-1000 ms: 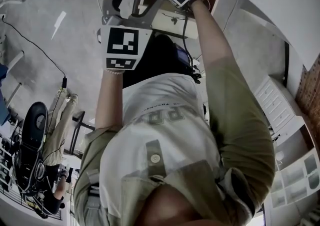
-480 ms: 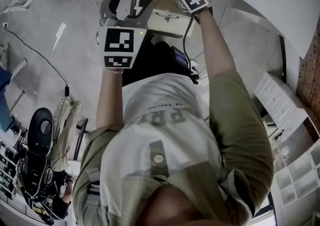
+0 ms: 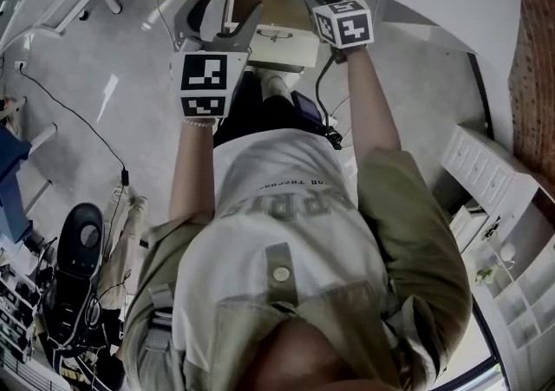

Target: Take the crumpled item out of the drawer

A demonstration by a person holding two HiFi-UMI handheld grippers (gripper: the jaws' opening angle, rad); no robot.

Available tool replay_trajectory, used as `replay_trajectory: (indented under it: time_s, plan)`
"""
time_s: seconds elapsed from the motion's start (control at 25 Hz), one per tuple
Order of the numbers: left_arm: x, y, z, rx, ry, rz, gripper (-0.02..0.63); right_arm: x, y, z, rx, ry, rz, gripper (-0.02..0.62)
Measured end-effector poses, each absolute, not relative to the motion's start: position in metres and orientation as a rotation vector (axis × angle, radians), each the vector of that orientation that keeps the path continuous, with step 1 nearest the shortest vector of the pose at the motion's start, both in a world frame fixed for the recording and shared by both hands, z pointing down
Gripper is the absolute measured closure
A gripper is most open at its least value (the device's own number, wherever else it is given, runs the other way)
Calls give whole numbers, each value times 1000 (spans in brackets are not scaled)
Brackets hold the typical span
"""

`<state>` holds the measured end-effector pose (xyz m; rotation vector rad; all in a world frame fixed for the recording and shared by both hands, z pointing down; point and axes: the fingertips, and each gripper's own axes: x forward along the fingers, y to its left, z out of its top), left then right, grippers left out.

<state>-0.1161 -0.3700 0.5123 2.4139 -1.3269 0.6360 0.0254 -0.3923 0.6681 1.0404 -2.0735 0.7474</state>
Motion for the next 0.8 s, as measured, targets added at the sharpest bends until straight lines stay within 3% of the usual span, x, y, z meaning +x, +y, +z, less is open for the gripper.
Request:
replay_trajectory:
  time_s: [0.4,0.8]
  plan:
    - [-108,-356,450,2495,-1372,547,268,45,-366,522,1428,-2217,659,514]
    - [-110,-347,408,2595,-1401,466,268,57,-334,435,1786,-2243,474,514]
